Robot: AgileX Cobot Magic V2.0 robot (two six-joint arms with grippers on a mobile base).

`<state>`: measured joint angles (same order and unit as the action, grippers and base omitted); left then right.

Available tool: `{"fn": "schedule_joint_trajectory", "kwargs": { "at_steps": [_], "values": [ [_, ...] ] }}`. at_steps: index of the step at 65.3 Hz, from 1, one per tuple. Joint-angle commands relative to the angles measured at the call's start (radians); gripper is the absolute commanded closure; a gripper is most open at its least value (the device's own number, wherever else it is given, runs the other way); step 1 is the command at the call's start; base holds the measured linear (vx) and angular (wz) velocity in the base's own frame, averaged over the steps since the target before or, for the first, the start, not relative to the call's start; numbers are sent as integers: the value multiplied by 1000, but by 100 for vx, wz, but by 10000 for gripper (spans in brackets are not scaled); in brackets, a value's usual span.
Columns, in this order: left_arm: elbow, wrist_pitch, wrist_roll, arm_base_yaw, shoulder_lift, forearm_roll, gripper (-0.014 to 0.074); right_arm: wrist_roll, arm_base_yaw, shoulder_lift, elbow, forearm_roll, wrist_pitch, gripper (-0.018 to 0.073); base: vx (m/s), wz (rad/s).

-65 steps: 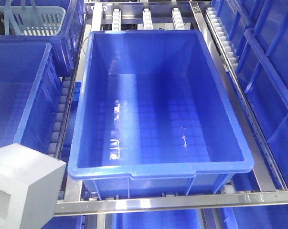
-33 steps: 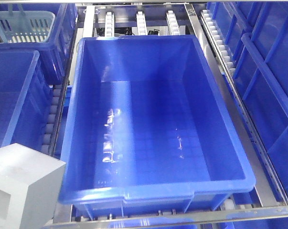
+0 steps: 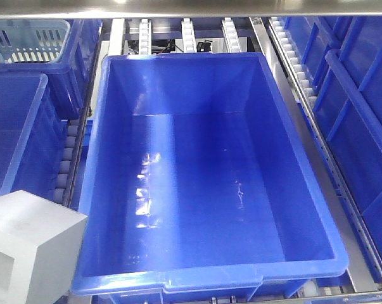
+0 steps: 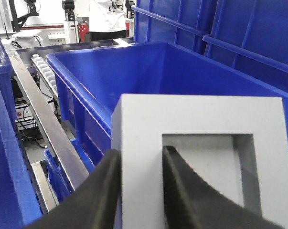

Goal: Sort gray base to blue bin
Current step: 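Turn and approach the large empty blue bin on the roller rack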

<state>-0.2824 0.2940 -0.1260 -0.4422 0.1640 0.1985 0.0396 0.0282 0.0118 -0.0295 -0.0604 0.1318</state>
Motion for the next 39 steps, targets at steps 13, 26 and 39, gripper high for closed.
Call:
{"fn": "schedule_joint_trajectory", "kwargs": {
  "at_steps": [13,26,39],
  "values": [
    [-29,-105,4,-3,9,15,602,-6,-3,11,-15,-6,-74,568,0,0],
    [-29,-105,4,-3,9,15,602,-6,-3,11,-15,-6,-74,568,0,0],
    [-29,-105,4,-3,9,15,602,-6,-3,11,-15,-6,-74,568,0,0]
  ]
}}
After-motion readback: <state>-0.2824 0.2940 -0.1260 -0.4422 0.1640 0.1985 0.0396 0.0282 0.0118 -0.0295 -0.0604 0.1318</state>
